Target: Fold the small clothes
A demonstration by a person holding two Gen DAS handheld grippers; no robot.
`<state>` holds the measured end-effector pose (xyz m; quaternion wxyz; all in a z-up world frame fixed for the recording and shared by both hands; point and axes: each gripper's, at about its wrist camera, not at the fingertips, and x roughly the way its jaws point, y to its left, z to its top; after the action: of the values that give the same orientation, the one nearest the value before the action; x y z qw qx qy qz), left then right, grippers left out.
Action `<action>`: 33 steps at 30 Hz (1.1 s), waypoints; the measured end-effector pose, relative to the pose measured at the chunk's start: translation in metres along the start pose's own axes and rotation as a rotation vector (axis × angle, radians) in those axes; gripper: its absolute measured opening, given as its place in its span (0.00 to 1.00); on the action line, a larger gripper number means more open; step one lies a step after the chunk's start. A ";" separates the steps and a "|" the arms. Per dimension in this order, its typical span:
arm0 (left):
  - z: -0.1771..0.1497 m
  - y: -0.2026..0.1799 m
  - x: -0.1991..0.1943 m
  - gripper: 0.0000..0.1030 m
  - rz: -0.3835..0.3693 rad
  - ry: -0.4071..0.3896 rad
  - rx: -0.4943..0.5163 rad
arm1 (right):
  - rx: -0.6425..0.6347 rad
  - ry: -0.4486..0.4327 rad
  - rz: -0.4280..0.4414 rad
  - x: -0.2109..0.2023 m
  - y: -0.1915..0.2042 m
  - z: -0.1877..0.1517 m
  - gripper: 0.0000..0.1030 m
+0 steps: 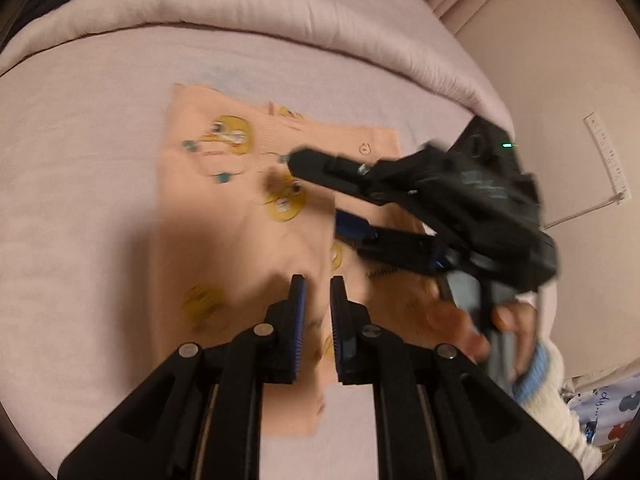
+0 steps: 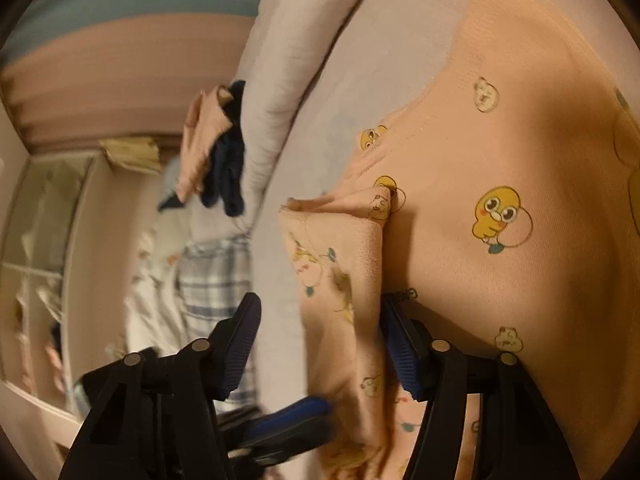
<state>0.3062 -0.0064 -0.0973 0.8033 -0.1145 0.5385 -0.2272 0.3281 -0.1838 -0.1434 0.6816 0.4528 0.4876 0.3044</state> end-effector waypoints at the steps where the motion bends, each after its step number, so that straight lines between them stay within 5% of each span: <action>1: -0.004 0.007 -0.011 0.14 -0.002 -0.022 -0.010 | -0.022 0.001 -0.029 -0.001 -0.003 0.001 0.46; 5: -0.023 0.032 -0.039 0.20 0.046 -0.087 -0.059 | -0.093 0.027 -0.149 0.015 -0.005 -0.001 0.16; 8: -0.030 0.055 -0.042 0.20 0.054 -0.086 -0.137 | -0.151 0.002 -0.206 0.019 0.000 -0.006 0.09; 17: -0.048 0.069 -0.039 0.20 0.031 -0.073 -0.194 | -0.484 -0.135 -0.384 -0.022 0.074 -0.007 0.08; 26: -0.046 0.058 -0.021 0.20 -0.002 -0.029 -0.162 | -0.372 -0.151 -0.588 -0.058 0.019 0.030 0.08; 33: -0.034 0.032 -0.008 0.20 -0.023 -0.016 -0.107 | -0.313 -0.153 -0.624 -0.052 -0.009 0.041 0.08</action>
<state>0.2798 0.0277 -0.1175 0.7976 -0.1652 0.5422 -0.2061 0.3488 -0.2451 -0.1273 0.8375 0.1936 0.4972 0.1179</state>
